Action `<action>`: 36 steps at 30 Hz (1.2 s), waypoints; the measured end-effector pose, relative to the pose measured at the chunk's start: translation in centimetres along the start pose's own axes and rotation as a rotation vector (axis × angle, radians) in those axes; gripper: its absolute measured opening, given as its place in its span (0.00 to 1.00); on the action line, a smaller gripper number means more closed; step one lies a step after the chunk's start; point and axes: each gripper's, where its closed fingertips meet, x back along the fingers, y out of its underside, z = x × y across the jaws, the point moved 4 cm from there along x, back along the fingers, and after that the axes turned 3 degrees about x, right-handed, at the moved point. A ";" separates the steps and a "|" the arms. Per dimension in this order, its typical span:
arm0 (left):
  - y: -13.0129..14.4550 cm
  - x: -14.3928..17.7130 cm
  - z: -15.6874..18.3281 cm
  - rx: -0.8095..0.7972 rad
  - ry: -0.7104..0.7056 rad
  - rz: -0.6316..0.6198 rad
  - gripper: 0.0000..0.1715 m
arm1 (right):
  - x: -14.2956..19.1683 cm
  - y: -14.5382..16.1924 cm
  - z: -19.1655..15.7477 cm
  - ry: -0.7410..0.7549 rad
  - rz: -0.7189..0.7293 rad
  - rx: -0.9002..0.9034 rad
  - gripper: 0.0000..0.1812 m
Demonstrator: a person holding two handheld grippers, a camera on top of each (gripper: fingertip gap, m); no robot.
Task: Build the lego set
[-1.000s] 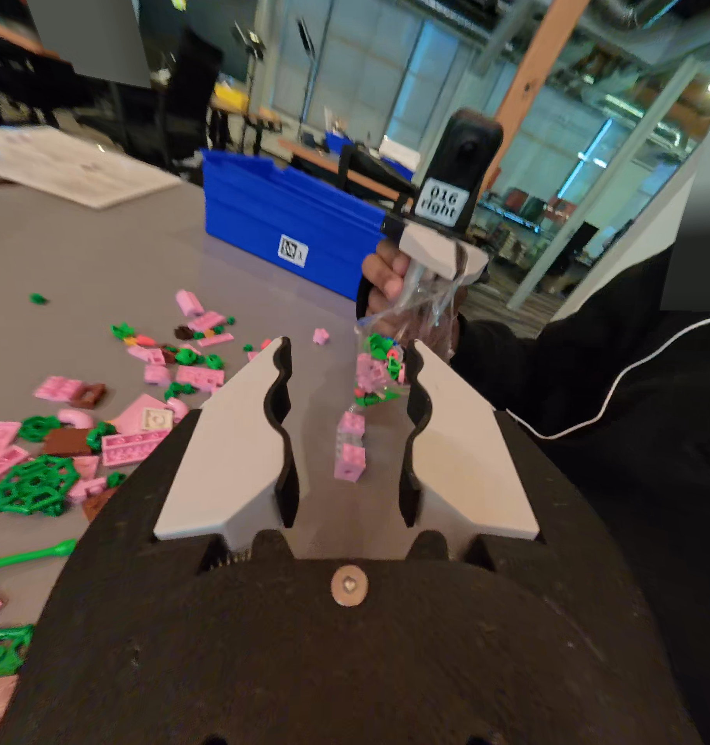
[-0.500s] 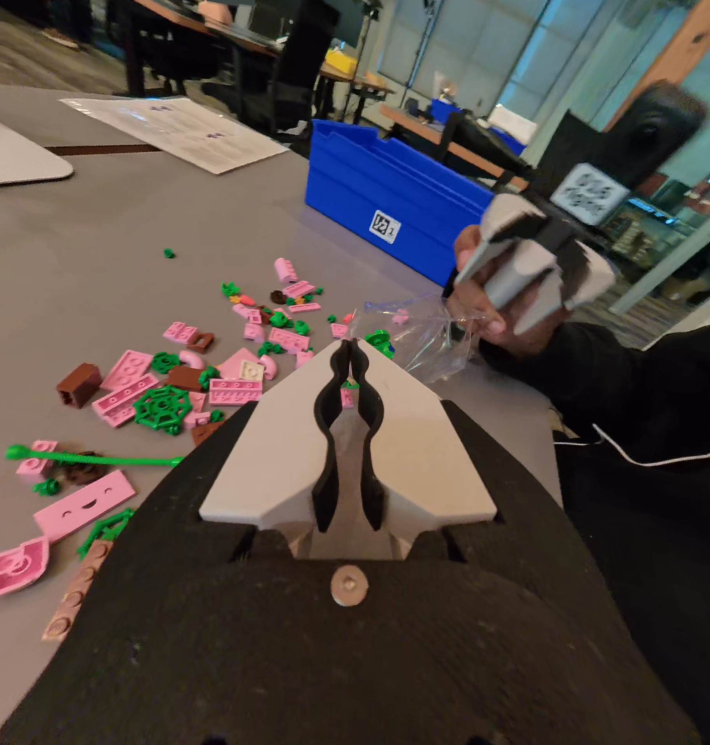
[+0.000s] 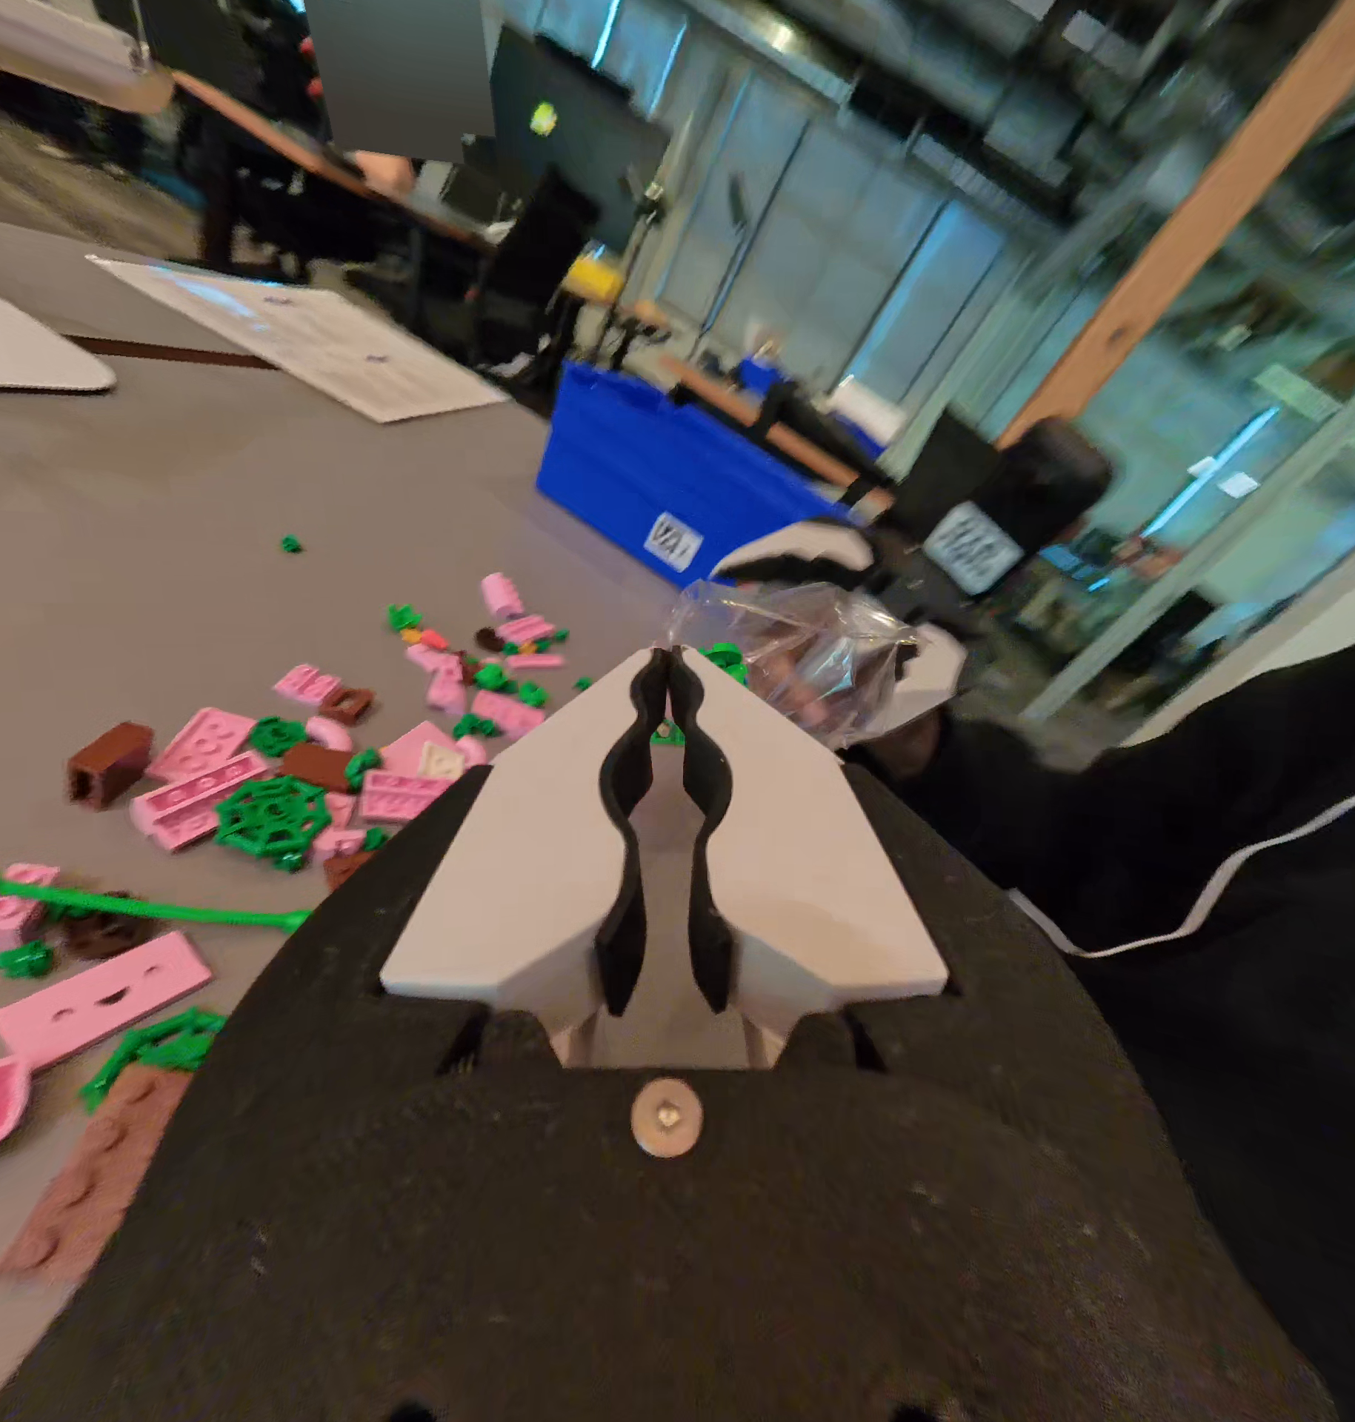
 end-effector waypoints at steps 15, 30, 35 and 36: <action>0.1 -0.3 0.9 0.078 0.116 0.012 0.00 | 0.2 -1.2 -1.0 -0.010 0.084 0.052 0.01; -0.3 -0.4 0.7 -0.002 0.032 0.060 0.20 | 3.0 -2.3 6.0 0.194 0.039 -0.140 0.00; -0.2 -0.5 0.8 -0.042 0.008 0.049 0.18 | 3.7 -1.8 12.2 0.377 -0.386 -0.023 0.00; -0.3 -0.4 0.9 -0.051 0.006 0.052 0.18 | 3.6 -1.6 13.2 0.360 -0.468 -0.018 0.00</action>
